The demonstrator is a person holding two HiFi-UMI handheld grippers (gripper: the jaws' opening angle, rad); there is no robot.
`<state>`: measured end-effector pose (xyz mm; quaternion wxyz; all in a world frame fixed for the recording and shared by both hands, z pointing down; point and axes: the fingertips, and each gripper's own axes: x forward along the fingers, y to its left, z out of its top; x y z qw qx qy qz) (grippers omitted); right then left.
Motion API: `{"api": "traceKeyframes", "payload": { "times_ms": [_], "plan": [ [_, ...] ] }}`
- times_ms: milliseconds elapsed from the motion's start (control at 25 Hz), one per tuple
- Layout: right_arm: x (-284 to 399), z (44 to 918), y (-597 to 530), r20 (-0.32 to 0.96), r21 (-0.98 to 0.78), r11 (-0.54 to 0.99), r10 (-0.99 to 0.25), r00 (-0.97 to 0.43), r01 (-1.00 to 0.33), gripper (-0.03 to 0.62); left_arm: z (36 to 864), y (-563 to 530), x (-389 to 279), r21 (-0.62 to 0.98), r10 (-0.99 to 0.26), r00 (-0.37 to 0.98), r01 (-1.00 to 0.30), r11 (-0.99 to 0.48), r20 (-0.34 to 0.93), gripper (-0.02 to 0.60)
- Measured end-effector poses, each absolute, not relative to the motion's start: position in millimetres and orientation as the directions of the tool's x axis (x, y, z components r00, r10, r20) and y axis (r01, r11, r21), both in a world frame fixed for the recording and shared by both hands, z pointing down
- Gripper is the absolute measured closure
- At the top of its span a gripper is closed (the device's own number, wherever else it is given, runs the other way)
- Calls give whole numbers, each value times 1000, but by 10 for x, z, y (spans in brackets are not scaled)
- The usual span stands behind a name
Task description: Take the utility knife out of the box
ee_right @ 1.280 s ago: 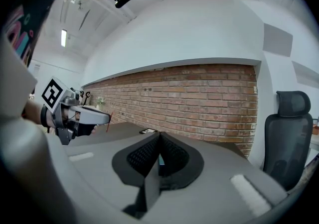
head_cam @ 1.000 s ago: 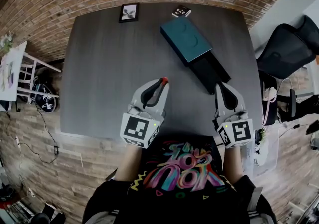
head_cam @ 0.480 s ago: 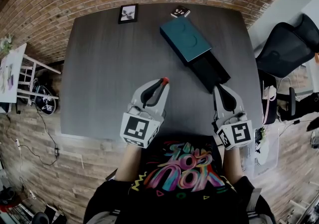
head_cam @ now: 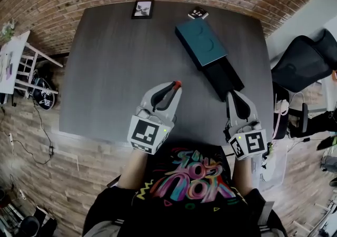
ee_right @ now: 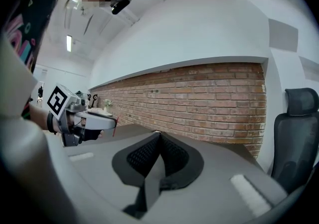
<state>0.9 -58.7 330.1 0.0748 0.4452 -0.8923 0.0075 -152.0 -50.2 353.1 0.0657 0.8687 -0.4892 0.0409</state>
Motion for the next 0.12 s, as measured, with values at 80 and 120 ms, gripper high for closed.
{"api": "traceKeyframes", "payload": {
  "times_ms": [80, 120],
  "plan": [
    [-37, 3296, -590, 142, 60, 611, -788, -599, -790, 597, 3543, -504, -1555, 55, -844, 520, -854, -517, 132, 526],
    [-59, 3294, -591, 143, 64, 614, -786, -602, -787, 597, 3549, -506, -1572, 47, -844, 520, -854, -519, 131, 526]
  ]
}}
